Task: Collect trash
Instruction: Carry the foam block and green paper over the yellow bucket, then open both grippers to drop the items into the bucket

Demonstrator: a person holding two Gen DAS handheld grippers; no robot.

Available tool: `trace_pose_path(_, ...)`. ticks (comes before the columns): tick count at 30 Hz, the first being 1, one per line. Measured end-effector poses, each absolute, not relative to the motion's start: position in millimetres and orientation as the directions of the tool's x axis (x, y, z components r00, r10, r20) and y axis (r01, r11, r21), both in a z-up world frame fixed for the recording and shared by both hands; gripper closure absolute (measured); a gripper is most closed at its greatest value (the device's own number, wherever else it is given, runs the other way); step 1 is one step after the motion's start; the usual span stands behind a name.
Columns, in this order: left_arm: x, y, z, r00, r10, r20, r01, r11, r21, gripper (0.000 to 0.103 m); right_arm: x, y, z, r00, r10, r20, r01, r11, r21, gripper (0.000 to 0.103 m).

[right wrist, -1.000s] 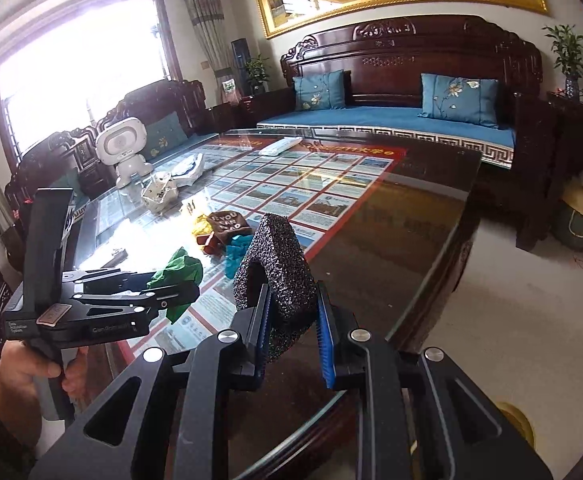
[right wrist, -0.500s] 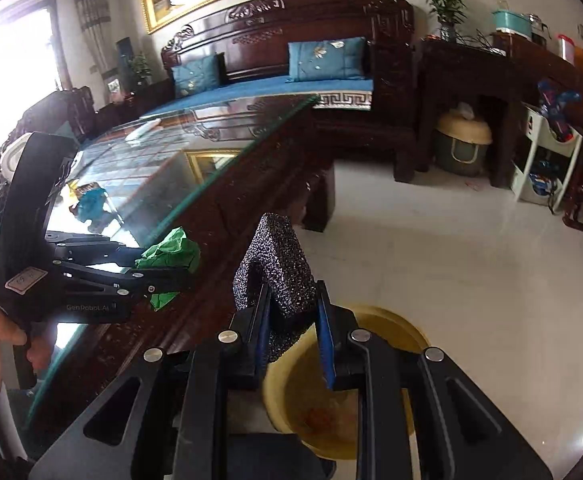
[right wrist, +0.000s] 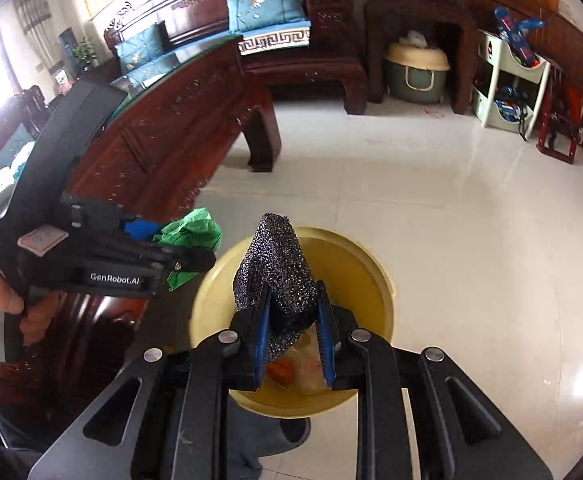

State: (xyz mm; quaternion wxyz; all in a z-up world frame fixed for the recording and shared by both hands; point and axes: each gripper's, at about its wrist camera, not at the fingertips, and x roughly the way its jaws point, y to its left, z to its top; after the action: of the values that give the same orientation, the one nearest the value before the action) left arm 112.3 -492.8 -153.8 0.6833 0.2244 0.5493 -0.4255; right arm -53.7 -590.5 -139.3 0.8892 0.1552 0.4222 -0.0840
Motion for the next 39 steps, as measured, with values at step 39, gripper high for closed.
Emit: trace_pose_path(39, 111.0, -516.2, -166.3, 0.039, -0.323, -0.945, 0.858, 0.495, -0.134, 0.030, -31.2, -611.9, -182.2, 0.541, 0.040, -0.840, 0.303, 0.923, 0.239, 0.058)
